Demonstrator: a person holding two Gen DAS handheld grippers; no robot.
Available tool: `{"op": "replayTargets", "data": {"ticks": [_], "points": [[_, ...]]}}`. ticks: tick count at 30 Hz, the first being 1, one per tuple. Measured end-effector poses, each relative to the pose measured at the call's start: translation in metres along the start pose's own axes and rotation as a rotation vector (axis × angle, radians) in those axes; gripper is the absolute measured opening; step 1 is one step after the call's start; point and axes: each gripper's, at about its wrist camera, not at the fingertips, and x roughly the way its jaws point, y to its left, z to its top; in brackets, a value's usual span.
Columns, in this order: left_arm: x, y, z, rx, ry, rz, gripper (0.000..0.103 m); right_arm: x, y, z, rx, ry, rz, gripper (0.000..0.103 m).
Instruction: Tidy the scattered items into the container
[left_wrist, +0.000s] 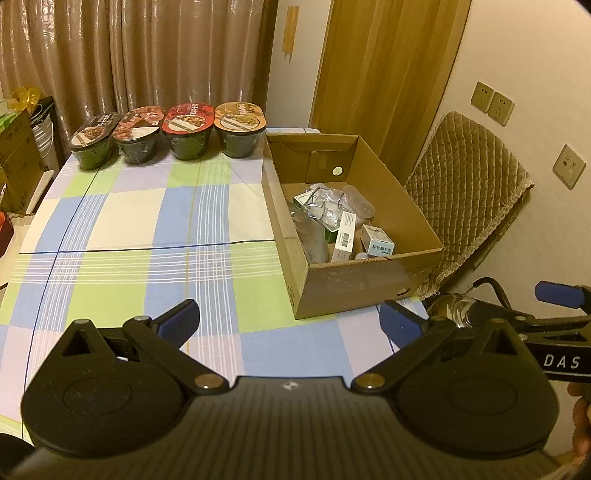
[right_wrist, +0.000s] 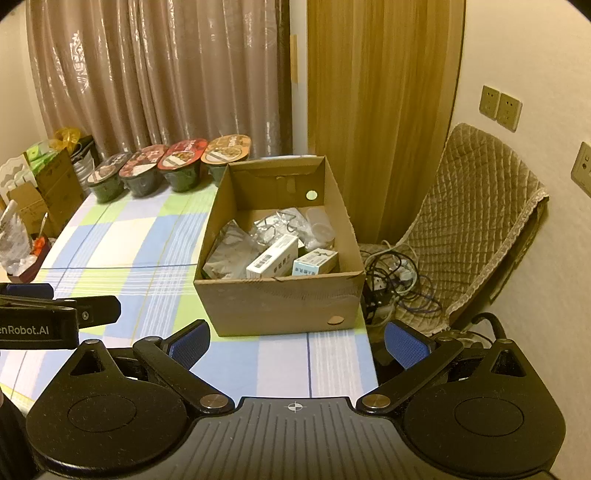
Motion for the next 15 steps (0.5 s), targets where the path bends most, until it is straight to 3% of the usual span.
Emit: {"op": "replayTargets", "data": {"ticks": [15], "points": [[0.0026,0.0005,0.0006,0.001,0.003,0.000,0.102,0.0011,-0.0008,0.0014,-0.002,0.003,0.001,0.103]]}}
